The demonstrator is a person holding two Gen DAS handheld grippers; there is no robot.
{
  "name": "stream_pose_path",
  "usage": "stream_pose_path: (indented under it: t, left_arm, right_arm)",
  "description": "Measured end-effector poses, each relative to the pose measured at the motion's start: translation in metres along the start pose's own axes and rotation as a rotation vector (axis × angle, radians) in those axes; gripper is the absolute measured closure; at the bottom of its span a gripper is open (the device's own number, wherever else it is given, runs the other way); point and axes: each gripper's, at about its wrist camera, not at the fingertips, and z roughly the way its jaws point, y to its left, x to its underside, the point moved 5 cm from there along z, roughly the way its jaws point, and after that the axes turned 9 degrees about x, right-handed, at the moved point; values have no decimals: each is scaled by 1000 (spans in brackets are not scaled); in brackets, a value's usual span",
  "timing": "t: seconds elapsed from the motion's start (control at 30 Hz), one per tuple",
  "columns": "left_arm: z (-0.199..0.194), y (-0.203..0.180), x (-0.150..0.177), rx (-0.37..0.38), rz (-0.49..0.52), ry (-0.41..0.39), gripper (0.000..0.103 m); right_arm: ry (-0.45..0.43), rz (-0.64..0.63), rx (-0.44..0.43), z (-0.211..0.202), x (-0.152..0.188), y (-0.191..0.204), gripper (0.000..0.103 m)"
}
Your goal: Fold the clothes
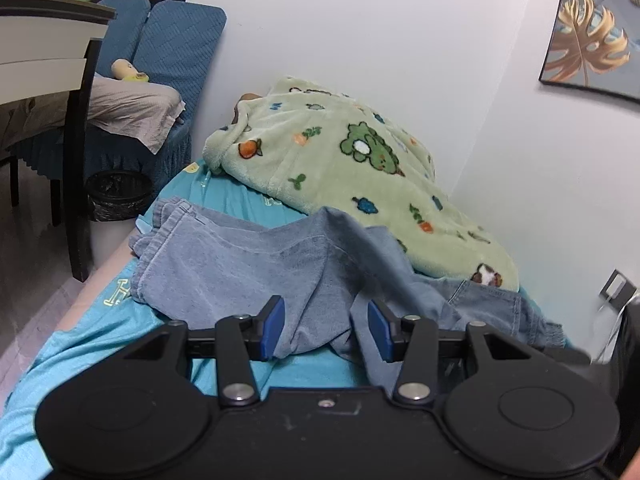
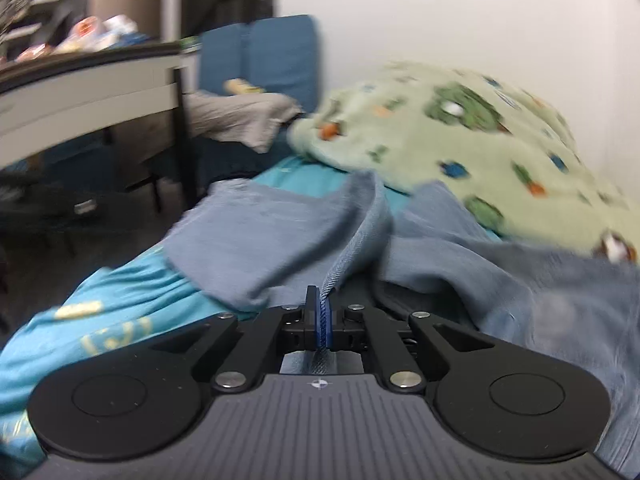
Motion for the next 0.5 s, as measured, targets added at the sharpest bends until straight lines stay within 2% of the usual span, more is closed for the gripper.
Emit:
stream_pose_path:
  t: [0.27, 0.5]
  left_arm:
    - [1, 13, 2, 21, -88, 16, 59]
    - [7, 33, 11, 14, -207, 61, 59]
  right_arm:
    - [60, -225, -128, -27, 18, 53, 101]
    - [218, -324, -173, -47, 51, 73, 101]
